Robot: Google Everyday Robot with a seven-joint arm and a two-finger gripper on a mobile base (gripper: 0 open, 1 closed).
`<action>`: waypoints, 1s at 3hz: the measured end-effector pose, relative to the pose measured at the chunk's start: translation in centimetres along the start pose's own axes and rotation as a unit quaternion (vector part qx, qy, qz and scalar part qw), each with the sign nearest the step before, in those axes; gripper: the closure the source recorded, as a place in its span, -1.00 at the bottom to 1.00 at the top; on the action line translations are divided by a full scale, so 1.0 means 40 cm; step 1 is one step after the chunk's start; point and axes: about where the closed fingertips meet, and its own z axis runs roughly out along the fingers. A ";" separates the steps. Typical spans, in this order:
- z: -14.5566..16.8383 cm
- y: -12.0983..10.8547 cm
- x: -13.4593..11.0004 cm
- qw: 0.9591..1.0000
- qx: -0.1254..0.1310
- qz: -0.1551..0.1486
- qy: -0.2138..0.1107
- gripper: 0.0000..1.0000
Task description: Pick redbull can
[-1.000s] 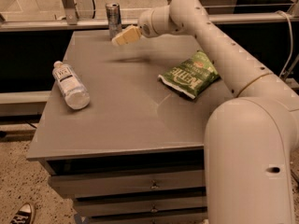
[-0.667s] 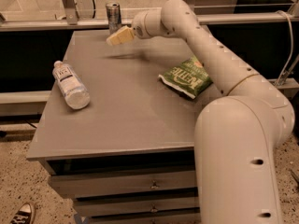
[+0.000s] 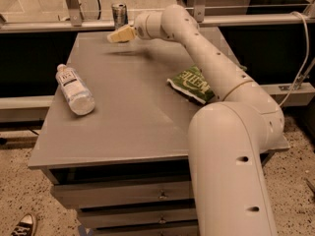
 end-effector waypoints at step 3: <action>0.075 -0.031 -0.039 0.999 0.001 0.031 -0.012 0.45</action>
Offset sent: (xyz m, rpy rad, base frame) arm 0.0534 0.0192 0.0154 0.0796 0.0320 -0.0191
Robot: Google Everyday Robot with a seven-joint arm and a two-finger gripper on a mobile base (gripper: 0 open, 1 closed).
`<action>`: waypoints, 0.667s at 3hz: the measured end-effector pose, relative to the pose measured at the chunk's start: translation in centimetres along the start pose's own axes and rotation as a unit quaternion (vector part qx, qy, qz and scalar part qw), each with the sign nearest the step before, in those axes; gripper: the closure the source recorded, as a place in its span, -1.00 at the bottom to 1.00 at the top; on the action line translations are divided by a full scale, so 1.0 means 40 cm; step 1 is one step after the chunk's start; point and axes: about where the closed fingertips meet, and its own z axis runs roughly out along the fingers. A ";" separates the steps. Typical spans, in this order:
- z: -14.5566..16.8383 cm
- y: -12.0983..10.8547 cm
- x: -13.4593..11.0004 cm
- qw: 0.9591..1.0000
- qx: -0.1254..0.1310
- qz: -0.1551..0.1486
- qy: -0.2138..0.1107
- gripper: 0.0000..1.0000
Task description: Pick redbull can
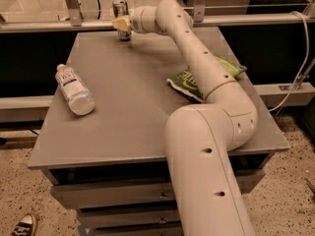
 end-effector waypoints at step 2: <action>-0.139 -0.007 -0.022 0.999 -0.015 -0.023 0.017 1.00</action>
Offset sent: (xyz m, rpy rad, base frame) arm -0.1002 -0.0804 0.0473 -0.1128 -0.0586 0.1125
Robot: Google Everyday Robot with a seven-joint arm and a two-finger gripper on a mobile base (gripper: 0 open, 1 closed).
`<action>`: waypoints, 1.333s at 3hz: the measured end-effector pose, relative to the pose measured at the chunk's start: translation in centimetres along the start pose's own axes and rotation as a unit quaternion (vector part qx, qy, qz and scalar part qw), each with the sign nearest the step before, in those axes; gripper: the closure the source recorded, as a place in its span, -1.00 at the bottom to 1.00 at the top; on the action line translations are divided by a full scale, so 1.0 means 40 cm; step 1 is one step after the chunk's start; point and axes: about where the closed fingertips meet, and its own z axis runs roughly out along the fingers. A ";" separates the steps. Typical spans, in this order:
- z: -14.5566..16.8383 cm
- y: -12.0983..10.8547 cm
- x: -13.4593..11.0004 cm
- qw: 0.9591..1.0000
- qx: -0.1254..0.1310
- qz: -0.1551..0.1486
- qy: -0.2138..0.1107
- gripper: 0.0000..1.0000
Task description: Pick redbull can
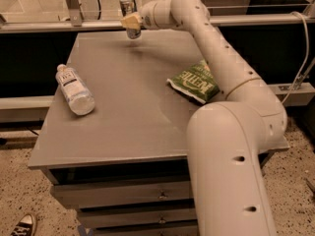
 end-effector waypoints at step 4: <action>-0.408 0.110 -0.029 0.990 -0.088 -0.006 -0.110 1.00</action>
Offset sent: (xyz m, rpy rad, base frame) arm -0.1653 -0.1048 0.0461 0.1311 -0.1477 0.2268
